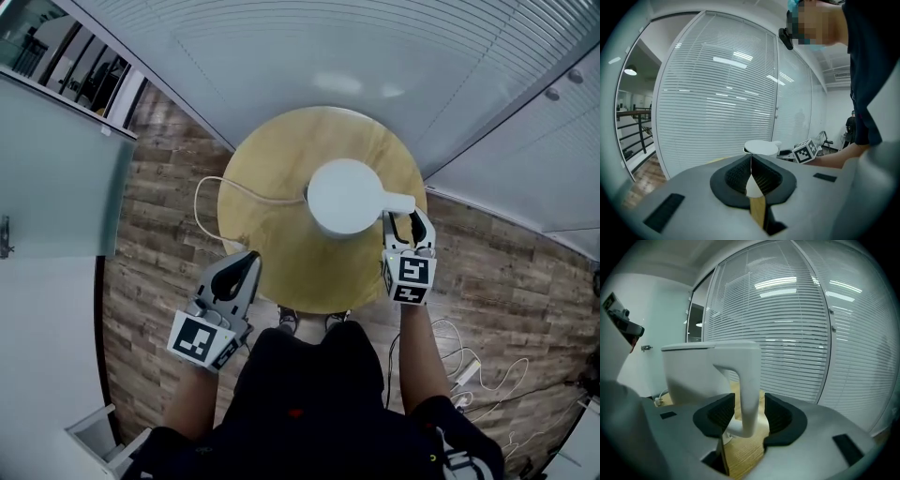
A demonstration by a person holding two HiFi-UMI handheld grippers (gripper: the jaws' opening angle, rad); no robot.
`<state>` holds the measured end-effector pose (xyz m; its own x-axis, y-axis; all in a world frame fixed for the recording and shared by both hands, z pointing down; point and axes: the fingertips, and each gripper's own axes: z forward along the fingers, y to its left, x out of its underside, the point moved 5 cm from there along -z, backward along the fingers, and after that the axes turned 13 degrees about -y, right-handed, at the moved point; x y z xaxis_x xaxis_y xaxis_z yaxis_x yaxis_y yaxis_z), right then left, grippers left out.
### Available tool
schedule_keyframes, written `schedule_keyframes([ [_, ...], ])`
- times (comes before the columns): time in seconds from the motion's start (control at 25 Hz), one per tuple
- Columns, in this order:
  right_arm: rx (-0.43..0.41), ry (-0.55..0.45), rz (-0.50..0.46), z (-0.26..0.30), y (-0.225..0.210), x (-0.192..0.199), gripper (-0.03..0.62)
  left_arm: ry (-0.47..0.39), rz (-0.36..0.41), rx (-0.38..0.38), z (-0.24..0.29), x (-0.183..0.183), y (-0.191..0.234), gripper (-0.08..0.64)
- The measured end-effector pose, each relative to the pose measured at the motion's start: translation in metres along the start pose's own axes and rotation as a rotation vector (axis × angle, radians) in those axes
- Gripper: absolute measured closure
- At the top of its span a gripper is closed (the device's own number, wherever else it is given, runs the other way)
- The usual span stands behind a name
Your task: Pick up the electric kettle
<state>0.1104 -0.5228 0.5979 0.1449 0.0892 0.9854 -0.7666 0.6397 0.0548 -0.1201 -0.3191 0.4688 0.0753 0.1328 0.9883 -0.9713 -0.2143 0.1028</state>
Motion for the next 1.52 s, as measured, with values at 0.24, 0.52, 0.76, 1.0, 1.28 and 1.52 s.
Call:
schedule_keyframes([
  [0.24,0.035,-0.016,0.045,0.029,0.001,0.014,0.407,0.02,-0.002,-0.019,-0.006,0.006,0.008,0.537],
  [0.52,0.078,-0.035,0.092,0.048,-0.004,0.023,0.408,0.035,-0.004,-0.037,-0.011,0.01,0.016,0.537],
  [0.76,0.096,-0.064,0.108,0.054,-0.005,0.021,0.517,0.038,-0.008,-0.042,-0.012,0.012,0.02,0.537],
  [1.0,0.097,-0.058,0.117,0.055,-0.003,0.021,0.526,0.044,-0.004,-0.048,-0.015,0.015,0.023,0.537],
  [1.28,0.112,-0.057,0.112,0.058,0.001,0.009,0.524,0.057,-0.001,-0.055,-0.017,0.012,0.023,0.537],
  [1.52,0.146,-0.017,0.129,0.062,0.004,0.004,0.52,0.054,-0.004,-0.066,-0.02,0.012,0.029,0.537],
])
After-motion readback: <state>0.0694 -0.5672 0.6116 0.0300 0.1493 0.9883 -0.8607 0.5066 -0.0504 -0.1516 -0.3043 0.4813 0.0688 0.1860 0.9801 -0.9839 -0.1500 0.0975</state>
